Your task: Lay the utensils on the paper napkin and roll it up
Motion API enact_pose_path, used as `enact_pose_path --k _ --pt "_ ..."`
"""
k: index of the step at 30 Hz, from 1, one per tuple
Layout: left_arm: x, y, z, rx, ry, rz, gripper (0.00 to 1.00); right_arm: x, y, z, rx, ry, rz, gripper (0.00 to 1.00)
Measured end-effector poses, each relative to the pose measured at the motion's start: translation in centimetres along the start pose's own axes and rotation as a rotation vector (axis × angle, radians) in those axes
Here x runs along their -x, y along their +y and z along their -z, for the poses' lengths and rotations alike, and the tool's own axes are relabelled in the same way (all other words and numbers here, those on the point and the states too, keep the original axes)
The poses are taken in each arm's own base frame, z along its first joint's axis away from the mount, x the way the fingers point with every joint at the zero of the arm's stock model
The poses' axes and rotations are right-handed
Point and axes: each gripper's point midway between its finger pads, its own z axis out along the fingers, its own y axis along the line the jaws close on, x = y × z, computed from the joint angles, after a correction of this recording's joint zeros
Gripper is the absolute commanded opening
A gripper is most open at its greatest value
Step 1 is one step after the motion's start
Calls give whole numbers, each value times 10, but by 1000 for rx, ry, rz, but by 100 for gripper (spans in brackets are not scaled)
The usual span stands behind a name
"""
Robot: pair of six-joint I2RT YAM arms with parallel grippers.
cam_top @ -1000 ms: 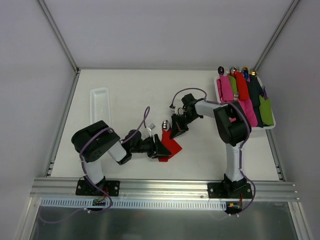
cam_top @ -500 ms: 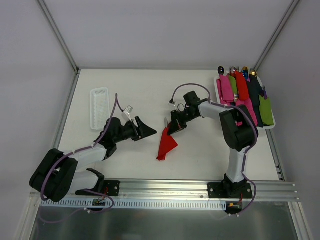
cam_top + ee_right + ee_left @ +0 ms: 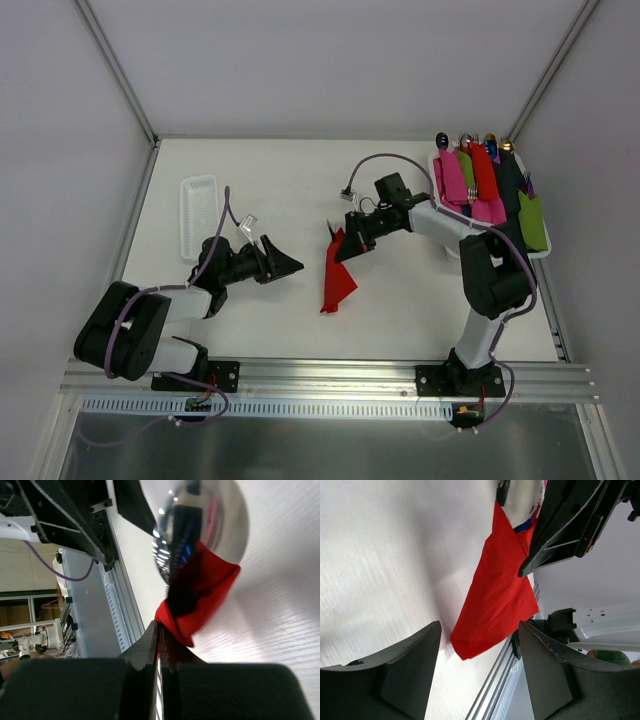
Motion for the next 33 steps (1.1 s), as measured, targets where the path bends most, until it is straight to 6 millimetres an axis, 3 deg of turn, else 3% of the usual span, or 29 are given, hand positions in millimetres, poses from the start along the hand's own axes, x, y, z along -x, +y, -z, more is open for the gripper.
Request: enact_pose_path --k 6,10,12,13,14,20,26,33 --pt "4 -29 2 -145 22 -85 66 4 30 17 25 -15 84 0" --pt "10 -57 6 -265 9 -185 75 6 52 30 41 -8 138 0" --pt "9 -61 8 -287 5 -211 76 9 65 37 56 -9 173 0" --pt "8 -62 10 -298 10 -226 83 10 74 41 65 -11 195 0" --pt "6 -64 11 -308 18 -243 84 11 82 46 75 -13 212 0" --pt "3 -81 18 -387 40 -369 84 10 123 65 119 -28 312 0" --pt "11 -117 11 -486 74 -451 84 -3 149 65 157 -2 360 0" --pt "-6 -142 7 -567 134 -492 84 -12 164 58 183 28 389 0"
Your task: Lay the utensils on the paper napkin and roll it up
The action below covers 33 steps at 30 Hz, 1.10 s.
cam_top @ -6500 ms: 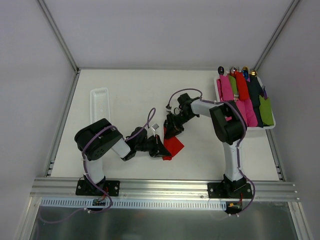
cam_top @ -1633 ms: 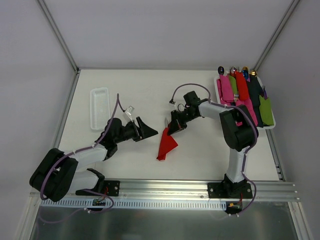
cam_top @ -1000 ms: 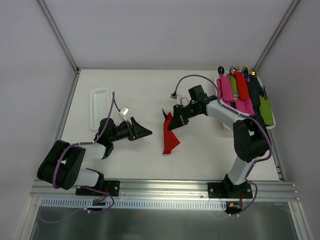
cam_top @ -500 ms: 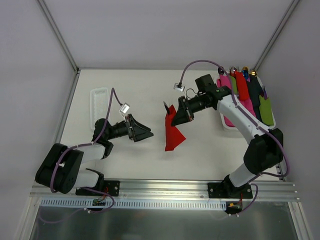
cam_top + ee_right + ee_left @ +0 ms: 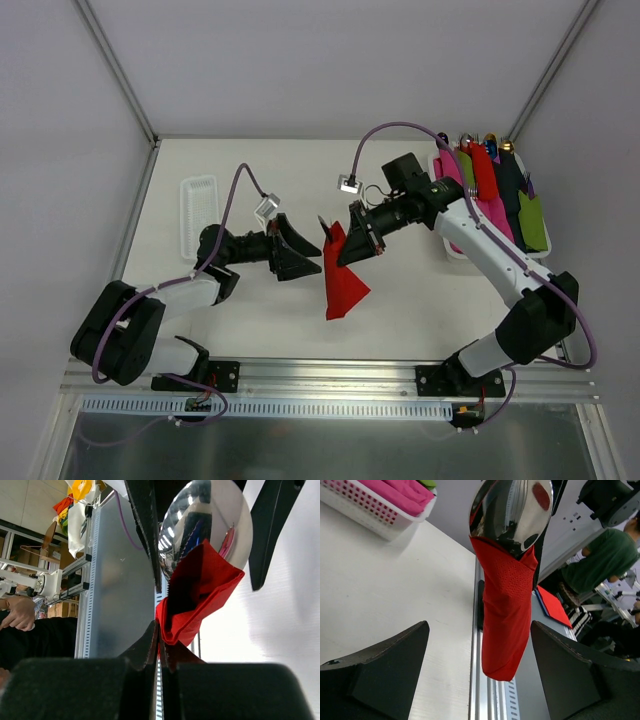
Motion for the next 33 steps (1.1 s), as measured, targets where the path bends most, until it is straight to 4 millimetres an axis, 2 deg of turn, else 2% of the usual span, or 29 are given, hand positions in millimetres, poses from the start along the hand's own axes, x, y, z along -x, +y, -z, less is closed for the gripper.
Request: enact_pose_path --k 9,13,20,30,33 --pt "-9 -35 -21 -135 80 -38 79 -1 20 -4 24 12 37 0" --pt "-17 -49 -24 -180 112 -42 72 -2 26 -6 35 19 41 0" --pt "-6 -73 -20 -223 85 -119 71 -3 31 -9 52 26 38 0" --pt "-1 -77 -22 -222 62 -129 71 0 43 -12 83 31 54 0" --pt "0 -77 -24 -223 60 -125 68 0 46 -14 94 37 60 0"
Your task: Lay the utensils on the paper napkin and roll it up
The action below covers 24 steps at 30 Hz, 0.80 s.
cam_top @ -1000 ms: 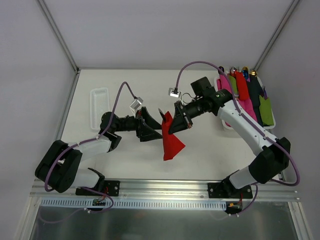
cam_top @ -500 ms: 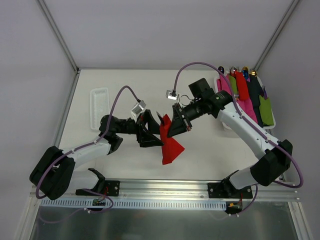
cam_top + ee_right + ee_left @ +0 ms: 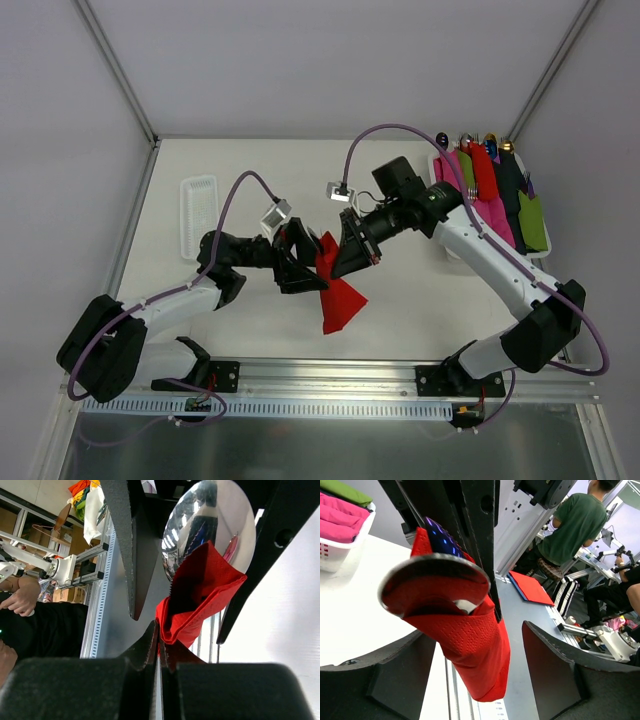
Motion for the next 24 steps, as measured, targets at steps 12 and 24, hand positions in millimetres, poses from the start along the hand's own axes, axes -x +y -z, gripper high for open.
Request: enact_pose_path --k 12,24 --pt "4 -3 -4 -8 -11 4 7 -1 -3 1 -17 4 2 0" --pt "11 0 -5 15 -41 13 0 12 -10 18 -51 -46 -6 26"
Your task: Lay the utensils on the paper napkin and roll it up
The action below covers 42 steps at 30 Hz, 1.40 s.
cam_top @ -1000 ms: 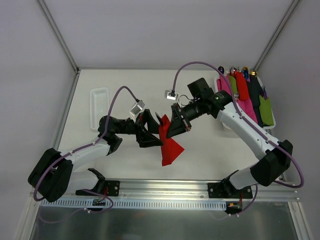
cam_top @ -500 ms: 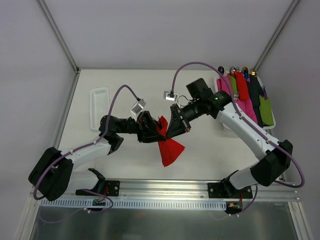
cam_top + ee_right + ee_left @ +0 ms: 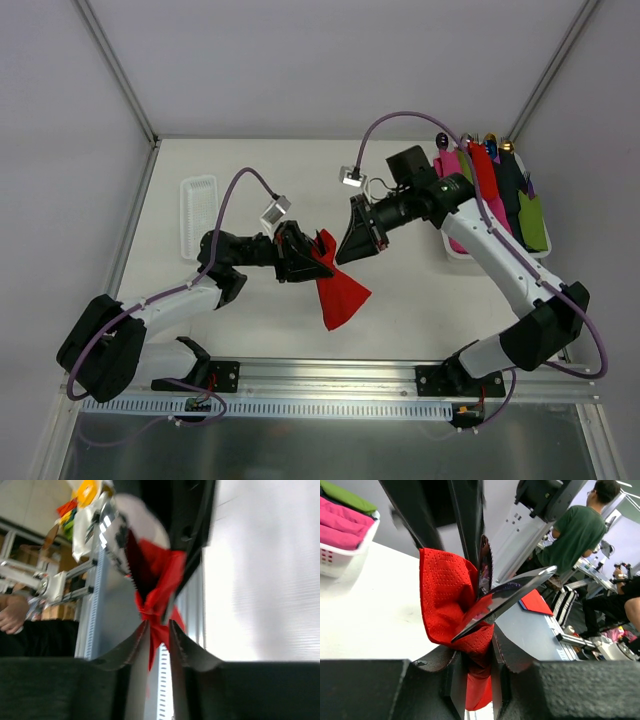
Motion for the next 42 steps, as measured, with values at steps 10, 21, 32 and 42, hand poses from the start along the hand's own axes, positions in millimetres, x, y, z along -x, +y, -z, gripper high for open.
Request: enact_pose_path --k 10,21,32,42 --pt "9 9 5 40 -33 11 0 53 -31 65 -189 -170 47 44" --pt "92 82 53 579 -339 -45 0 38 -68 92 -532 -226 -42 44" --pt "64 123 69 870 -305 106 0 37 -63 43 -671 -160 93 58" --pt "61 120 49 852 -278 144 0 31 -82 10 -711 -83 122 67"
